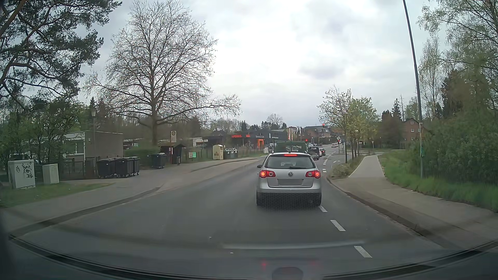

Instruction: Follow the waypoints while adhering to traffic rules and regulations

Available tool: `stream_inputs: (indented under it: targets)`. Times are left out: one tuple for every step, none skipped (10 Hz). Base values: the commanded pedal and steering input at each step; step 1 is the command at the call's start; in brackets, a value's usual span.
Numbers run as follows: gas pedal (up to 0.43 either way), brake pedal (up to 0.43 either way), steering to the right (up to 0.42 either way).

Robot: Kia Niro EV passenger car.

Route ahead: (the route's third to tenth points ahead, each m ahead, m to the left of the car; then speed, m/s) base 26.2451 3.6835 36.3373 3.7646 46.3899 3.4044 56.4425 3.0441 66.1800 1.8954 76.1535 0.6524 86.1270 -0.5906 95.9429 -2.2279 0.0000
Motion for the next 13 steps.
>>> stream_inputs:
  targets:
    - [0.0, 0.0, 0.019]
    - [0.0, 0.0, 0.019]
    - [0.0, 0.0, 0.019]
    - [0.0, 0.0, 0.019]
    - [0.0, 0.0, 0.019]
    - [0.0, 0.0, 0.019]
    - [0.028, 0.0, 0.019]
    - [0.059, 0.0, 0.019]
    - [0.067, 0.0, 0.017]
    - [0.067, 0.0, 0.013]
    - [0.0, 0.0, 0.01]
    - [0.0, 0.0, 0.01]
    - [0.0, 0.0, 0.01]
